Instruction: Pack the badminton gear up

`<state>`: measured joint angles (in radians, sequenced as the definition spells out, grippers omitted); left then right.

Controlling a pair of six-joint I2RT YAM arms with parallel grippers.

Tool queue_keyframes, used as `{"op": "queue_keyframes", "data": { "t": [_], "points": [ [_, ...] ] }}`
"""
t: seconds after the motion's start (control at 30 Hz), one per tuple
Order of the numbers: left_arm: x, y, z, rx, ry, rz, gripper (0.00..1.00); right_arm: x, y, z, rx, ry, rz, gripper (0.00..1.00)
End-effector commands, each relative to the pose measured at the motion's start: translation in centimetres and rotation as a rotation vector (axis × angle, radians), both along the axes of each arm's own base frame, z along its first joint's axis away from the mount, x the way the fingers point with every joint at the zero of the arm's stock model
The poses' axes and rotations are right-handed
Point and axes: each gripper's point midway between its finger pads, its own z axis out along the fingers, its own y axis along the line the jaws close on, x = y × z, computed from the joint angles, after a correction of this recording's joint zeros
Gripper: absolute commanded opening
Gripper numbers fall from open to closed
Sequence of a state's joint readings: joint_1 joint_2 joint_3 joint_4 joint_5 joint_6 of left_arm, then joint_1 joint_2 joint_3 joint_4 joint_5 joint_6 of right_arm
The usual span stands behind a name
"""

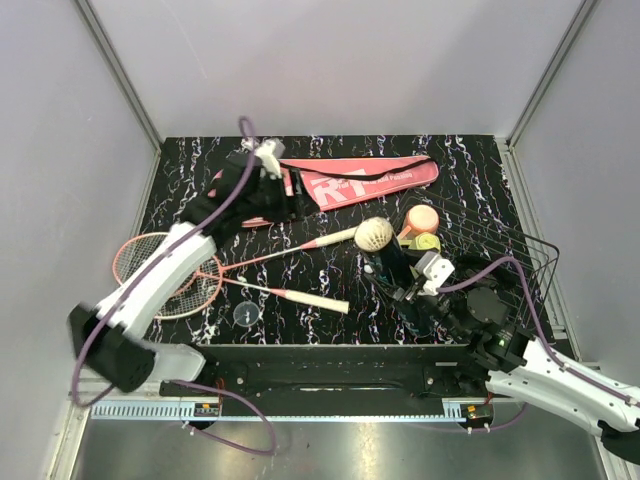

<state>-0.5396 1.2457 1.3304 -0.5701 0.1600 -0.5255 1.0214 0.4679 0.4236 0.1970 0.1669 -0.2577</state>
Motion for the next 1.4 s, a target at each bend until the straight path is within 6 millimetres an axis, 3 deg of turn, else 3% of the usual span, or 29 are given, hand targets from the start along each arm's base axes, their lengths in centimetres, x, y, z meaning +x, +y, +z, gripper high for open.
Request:
{"op": "queue_keyframes", "data": {
  "t": [0.0,0.03,0.07,0.1,0.13,0.2,0.23,0.3,0.33,0.4,0.43,0.5,0.53,0.57,0.63,0.77,0.87,1.0,1.17,1.37],
  "points": [
    [2.7,-6.0,-3.0,-0.199,0.034,-0.229,0.70,0.1,-1.1,3.6,0.098,-0.067,-0.041,0.39],
    [3.9,-7.2,-5.6,-0.175,0.057,-0.279,0.68,0.0,-1.2,3.6,0.100,-0.065,-0.039,0.39],
    [4.0,-8.3,-6.2,-0.189,0.064,-0.344,0.68,-0.1,-1.3,3.8,0.105,-0.065,-0.035,0.39],
    [5.0,-9.4,-5.6,-0.207,0.017,-0.389,0.68,-0.2,-1.2,3.8,0.105,-0.063,-0.027,0.39],
    [6.0,-10.5,-8.2,-0.199,0.050,-0.435,0.66,-0.4,-1.2,3.7,0.101,-0.059,-0.020,0.39],
    [6.8,-12.2,-7.7,-0.246,0.031,-0.527,0.63,-0.6,-1.3,4.0,0.108,-0.060,-0.012,0.39],
    [7.6,-13.1,-9.7,-0.255,0.055,-0.562,0.59,-0.8,-1.4,4.1,0.111,-0.062,-0.007,0.39],
    [8.4,-14.3,-9.7,-0.281,0.031,-0.612,0.57,-0.9,-1.6,4.3,0.119,-0.064,-0.008,0.39],
    [9.0,-14.9,-11.6,-0.284,0.053,-0.633,0.56,-1.0,-1.6,4.2,0.117,-0.064,-0.002,0.39],
    [9.3,-15.8,-11.8,-0.304,0.045,-0.696,0.55,-1.2,-1.8,4.4,0.126,-0.062,0.001,0.39],
    [9.3,-16.2,-13.4,-0.295,0.052,-0.727,0.56,-1.3,-1.9,4.3,0.122,-0.059,0.004,0.39],
    [9.7,-16.2,-14.4,-0.252,0.088,-0.744,0.56,-1.4,-2.0,4.4,0.125,-0.058,0.008,0.39],
    [10.2,-16.3,-16.3,-0.209,0.079,-0.771,0.56,-1.5,-2.0,4.4,0.128,-0.059,0.011,0.39],
    [10.5,-16.8,-15.4,-0.207,0.054,-0.806,0.55,-1.5,-2.1,4.4,0.126,-0.061,0.011,0.39],
    [9.5,-17.0,-17.1,-0.199,0.099,-0.860,0.54,-1.5,-2.0,4.3,0.126,-0.061,0.014,0.39],
    [7.0,-17.4,-18.7,-0.207,0.127,-0.937,0.52,-1.4,-1.6,4.0,0.111,-0.065,0.017,0.39],
    [6.2,-17.6,-20.0,-0.189,0.144,-0.944,0.51,-1.3,-1.2,4.0,0.103,-0.068,0.025,0.39],
    [4.7,-17.9,-20.7,-0.175,0.139,-0.980,0.51,-1.3,-0.8,3.7,0.086,-0.062,0.036,0.39],
    [4.1,-17.8,-22.8,-0.126,0.167,-0.962,0.47,-1.3,-0.8,3.8,0.094,-0.063,0.038,0.39],
    [4.1,-17.4,-22.3,-0.106,0.135,-0.952,0.37,-1.5,-0.9,3.9,0.105,-0.054,0.043,0.39]
  ]
}}
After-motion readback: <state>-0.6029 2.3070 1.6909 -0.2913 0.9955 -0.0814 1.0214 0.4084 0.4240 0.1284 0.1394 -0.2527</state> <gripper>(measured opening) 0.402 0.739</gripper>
